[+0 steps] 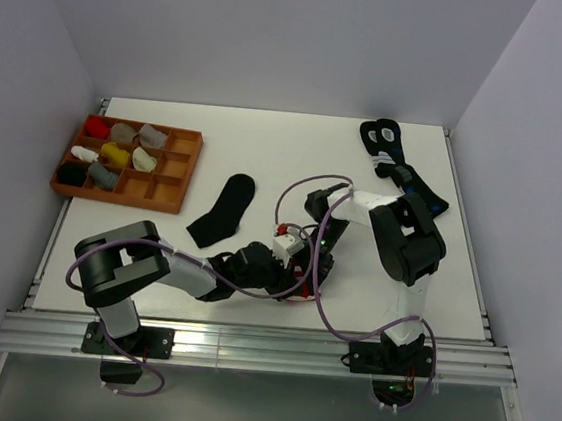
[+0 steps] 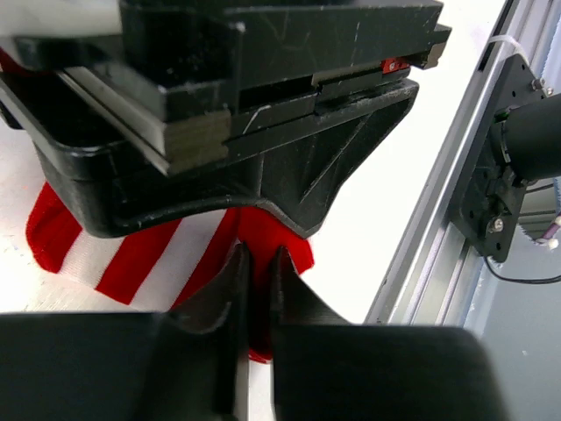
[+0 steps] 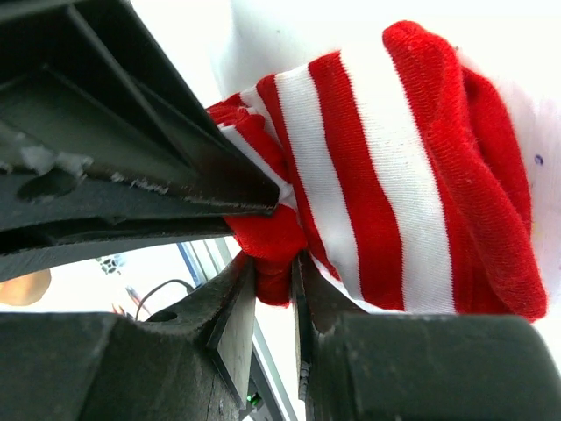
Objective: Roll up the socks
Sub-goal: Roll the sock at the center of the board.
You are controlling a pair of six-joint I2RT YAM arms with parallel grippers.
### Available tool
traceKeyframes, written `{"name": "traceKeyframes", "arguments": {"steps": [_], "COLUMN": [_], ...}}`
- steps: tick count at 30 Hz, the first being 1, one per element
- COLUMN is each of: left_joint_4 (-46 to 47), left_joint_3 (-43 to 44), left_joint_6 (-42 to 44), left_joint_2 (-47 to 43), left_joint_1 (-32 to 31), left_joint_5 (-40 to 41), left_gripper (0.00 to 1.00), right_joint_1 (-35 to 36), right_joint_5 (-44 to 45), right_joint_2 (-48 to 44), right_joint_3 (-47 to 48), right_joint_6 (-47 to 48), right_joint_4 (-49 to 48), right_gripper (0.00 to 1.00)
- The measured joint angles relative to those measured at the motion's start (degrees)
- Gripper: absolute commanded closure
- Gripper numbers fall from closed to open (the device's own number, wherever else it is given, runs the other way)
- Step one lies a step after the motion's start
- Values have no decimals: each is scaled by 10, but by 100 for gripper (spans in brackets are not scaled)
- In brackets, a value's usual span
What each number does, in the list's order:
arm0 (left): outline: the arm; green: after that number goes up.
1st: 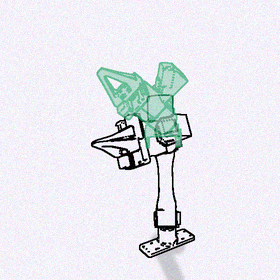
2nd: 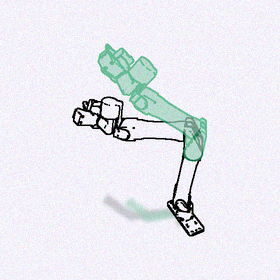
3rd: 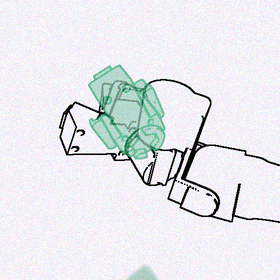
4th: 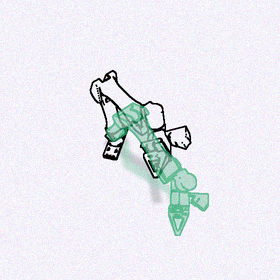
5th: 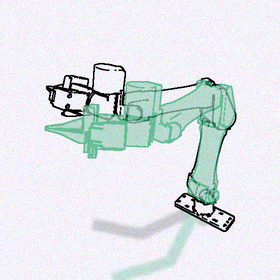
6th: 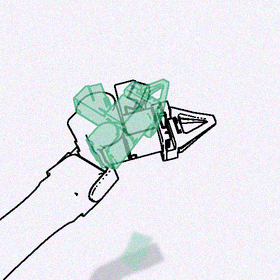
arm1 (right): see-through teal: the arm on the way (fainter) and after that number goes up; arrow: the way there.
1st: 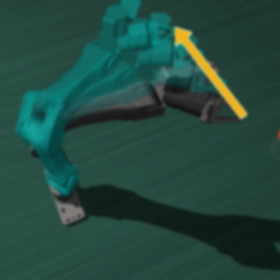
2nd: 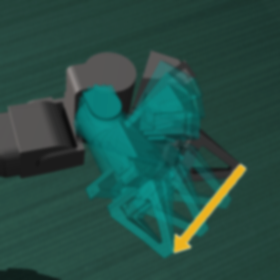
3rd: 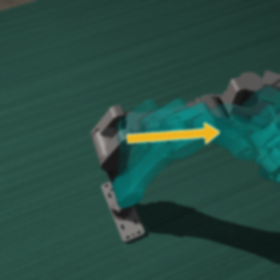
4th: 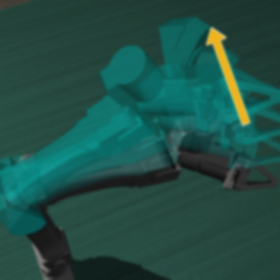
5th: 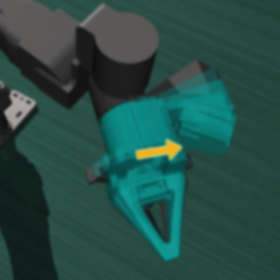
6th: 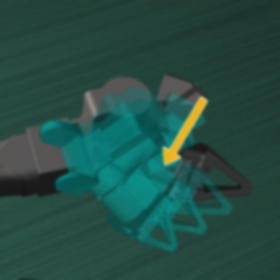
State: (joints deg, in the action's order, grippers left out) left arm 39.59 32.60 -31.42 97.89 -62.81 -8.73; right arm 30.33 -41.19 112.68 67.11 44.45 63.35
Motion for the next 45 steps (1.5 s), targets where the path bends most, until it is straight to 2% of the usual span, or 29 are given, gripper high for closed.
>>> {"name": "traceKeyframes", "arguments": {"steps": [1,10,18,24,32,45], "left_joint_4": [1,31,107,120,102,-42], "left_joint_3": [2,3,-21,-23,-21,44], "left_joint_6": [-2,-41,-94,-118,-153,-192], "left_joint_2": [2,24,49,55,55,68], "left_joint_1": [0,1,4,5,14,96], "left_joint_5": [-2,-14,-14,-15,-40,-193], "left_gripper": [100,100,100,100,100,100], "right_joint_1": [0,-3,-8,-30,-89,-73], "right_joint_5": [2,14,34,38,38,75], "right_joint_2": [0,-28,-83,-118,-216,-417], "right_joint_3": [0,-30,-57,-57,-84,-250], "right_joint_6": [-1,-21,-30,-29,-12,78], "right_joint_4": [1,-21,-62,-77,-127,-207], "right_gripper": [79,60,54,52,51,47]}}
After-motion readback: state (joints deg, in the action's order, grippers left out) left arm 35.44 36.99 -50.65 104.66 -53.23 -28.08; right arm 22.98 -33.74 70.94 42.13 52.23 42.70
